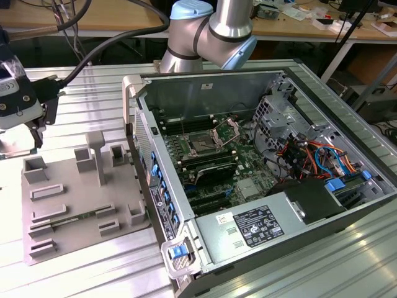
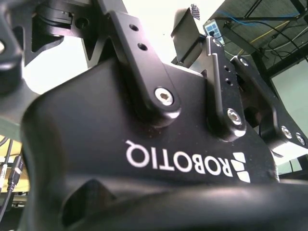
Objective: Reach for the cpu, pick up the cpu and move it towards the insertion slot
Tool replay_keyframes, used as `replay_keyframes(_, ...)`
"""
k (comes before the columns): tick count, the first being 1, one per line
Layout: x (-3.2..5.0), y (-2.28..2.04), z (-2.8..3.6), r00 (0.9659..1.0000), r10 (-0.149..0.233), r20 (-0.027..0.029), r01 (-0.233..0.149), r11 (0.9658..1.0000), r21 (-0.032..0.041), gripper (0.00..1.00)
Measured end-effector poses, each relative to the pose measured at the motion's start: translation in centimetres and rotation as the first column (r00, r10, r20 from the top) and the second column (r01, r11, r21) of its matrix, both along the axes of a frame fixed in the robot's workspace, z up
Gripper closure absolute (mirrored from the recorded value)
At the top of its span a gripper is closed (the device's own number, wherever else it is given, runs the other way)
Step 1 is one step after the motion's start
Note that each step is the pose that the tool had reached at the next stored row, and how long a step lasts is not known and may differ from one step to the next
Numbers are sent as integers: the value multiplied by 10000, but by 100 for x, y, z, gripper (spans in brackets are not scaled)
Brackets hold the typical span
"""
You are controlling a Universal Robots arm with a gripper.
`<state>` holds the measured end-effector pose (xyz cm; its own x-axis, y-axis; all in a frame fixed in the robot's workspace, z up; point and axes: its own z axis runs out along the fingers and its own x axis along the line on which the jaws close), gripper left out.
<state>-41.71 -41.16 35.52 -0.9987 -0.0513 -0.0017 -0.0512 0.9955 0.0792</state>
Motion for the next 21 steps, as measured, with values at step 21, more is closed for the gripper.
replay_keyframes(21, 0, 0, 105, 10000, 0, 1, 0, 10000, 51, 45)
